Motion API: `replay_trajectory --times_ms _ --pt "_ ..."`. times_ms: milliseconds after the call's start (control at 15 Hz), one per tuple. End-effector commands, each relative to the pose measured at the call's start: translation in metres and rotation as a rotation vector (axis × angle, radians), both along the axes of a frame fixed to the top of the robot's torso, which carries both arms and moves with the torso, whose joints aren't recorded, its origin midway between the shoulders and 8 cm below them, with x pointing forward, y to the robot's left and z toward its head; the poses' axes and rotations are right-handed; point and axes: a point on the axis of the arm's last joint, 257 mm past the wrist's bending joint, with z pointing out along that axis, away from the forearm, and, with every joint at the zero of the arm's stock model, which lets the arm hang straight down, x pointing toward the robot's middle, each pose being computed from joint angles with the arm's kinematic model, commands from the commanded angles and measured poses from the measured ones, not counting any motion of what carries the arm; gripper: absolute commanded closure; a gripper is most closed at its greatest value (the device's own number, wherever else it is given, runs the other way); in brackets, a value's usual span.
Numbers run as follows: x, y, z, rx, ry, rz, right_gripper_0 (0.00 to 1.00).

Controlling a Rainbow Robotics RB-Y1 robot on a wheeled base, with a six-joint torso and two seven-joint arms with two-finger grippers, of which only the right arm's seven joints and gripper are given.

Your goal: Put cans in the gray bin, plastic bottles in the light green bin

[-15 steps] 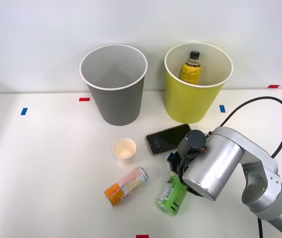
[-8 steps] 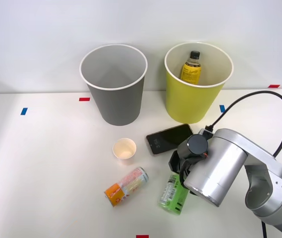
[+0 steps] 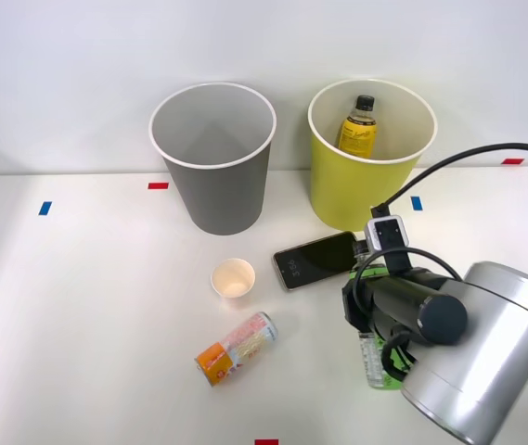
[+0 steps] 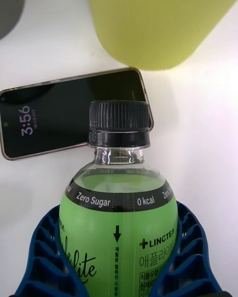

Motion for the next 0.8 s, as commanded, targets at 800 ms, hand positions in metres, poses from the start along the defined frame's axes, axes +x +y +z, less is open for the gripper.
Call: replay_trajectory --times_ms 800 --pt "0.029 0.053 0.195 0.242 -0.583 0.310 1.00"
